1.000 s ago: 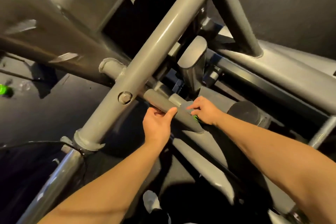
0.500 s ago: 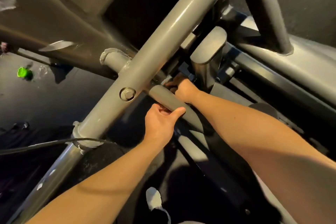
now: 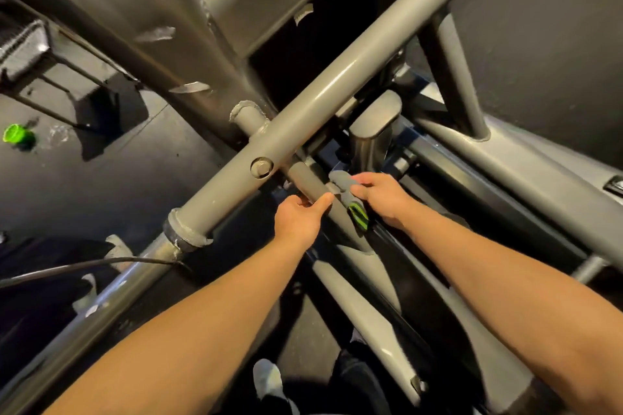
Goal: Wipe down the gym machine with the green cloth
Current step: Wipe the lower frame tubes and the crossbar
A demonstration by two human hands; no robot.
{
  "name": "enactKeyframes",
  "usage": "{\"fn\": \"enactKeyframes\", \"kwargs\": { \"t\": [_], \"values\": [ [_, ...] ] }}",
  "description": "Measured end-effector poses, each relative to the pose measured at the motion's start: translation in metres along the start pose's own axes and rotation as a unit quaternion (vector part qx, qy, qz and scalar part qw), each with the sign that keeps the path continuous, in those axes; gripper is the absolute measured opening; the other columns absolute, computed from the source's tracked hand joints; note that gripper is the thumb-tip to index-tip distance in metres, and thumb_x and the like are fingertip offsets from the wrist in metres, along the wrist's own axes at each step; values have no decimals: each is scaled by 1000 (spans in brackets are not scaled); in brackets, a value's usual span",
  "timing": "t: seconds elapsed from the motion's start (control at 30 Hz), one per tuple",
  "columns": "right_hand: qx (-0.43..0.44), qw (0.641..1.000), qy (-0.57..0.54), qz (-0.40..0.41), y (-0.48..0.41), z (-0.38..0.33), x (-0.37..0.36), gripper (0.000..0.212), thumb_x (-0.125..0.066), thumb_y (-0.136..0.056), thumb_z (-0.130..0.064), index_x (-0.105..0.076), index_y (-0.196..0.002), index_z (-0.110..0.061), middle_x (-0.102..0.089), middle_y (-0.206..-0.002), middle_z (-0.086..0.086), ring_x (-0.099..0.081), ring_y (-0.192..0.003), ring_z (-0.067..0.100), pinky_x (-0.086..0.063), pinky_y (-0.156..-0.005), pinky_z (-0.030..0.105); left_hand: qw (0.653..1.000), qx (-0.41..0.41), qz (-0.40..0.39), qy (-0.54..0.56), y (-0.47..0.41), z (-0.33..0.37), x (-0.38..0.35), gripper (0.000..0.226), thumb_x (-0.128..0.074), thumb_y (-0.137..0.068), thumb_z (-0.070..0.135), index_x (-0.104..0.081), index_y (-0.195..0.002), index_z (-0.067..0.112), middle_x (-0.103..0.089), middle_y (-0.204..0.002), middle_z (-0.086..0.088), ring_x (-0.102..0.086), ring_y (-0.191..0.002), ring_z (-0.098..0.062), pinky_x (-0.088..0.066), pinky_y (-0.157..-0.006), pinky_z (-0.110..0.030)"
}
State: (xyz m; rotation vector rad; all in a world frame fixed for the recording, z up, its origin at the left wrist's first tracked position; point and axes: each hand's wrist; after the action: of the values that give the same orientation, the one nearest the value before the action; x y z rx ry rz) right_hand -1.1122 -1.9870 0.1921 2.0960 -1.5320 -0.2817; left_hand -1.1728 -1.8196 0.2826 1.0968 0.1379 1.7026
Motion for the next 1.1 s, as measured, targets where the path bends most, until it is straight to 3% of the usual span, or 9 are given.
{"fn": "enactKeyframes", "kwargs": {
  "t": [0.07,0.2,0.27,0.37,0.5,0.6,0.83,1.03,1.1],
  "values": [
    [49,997,-56,-11,7,-35,-8,26,-64,-99,-13,-72,-123,-15,-71,-120,1,-65,-109,11,-53,-101,28,998,-15,24,48,3,2,6,47,-74,-85,57,-67,-108,17,-71,-101,5,-66,-97,-15,-53,-88,-34],
    [119,992,-37,-17,21,-71,-34,34,-53,-104,-10,-63,-137,-12,-65,-130,-3,-58,-112,1,-40,-80,-4,984,-55,63,158,8,2,16,35,-67,-95,47,-68,-114,18,-71,-102,4,-68,-94,-10,-58,-92,-38],
    [124,992,-22,-11,27,-59,-40,35,-52,-104,-7,-63,-137,-11,-65,-132,-1,-58,-118,5,-42,-89,0,981,-59,60,176,10,1,17,25,-66,-97,41,-69,-108,19,-71,-98,5,-68,-88,-7,-60,-90,-40],
    [51,998,45,3,39,6,-35,30,-55,-103,-9,-70,-129,-11,-71,-125,4,-62,-120,18,-47,-106,29,977,-63,65,191,11,0,17,14,-67,-97,36,-70,-93,23,-70,-92,7,-67,-90,-7,-59,-94,-42],
    [-40,993,112,5,52,52,-29,28,-52,-104,-9,-74,-120,-7,-74,-117,11,-64,-116,29,-44,-86,24,978,-70,52,188,10,-2,20,24,-69,-97,33,-71,-80,16,-66,-81,3,-63,-81,-8,-59,-93,-45],
    [18,997,72,29,44,1,-39,28,-54,-103,-10,-75,-121,-9,-74,-118,12,-65,-117,29,-51,-96,37,981,-85,46,169,10,-2,23,34,-67,-98,33,-66,-69,14,-60,-66,4,-58,-72,-9,-58,-92,-48],
    [139,987,18,76,48,-62,-64,37,-50,-106,-16,-60,-141,-19,-66,-134,-2,-58,-123,10,-45,-105,26,980,-112,42,157,5,-5,26,33,-68,-97,37,-70,-74,12,-62,-69,1,-59,-72,-12,-59,-85,-46],
    [1,983,128,133,69,53,-57,29,-46,-105,-12,-72,-101,-25,-67,-95,2,-60,-91,22,-38,-71,27,976,-104,-1,191,-6,-19,27,25,-70,-94,40,-76,-97,17,-72,-96,-1,-68,-98,-15,-55,-92,-34],
    [-39,977,137,156,78,67,-54,28,-48,-104,-11,-75,-107,-17,-72,-106,6,-62,-101,25,-39,-74,24,978,-86,-20,188,-5,-28,25,25,-69,-95,38,-75,-106,17,-72,-105,-3,-67,-102,-17,-56,-96,-39]
  ]
}}
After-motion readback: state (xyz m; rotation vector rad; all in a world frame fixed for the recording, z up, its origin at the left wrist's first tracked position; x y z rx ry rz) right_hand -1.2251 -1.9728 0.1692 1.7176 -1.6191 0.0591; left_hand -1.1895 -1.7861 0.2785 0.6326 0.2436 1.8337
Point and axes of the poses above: each hand's wrist, its own y-axis away from the middle knuckle, its own x-axis out of the back of the hand, z = x × y
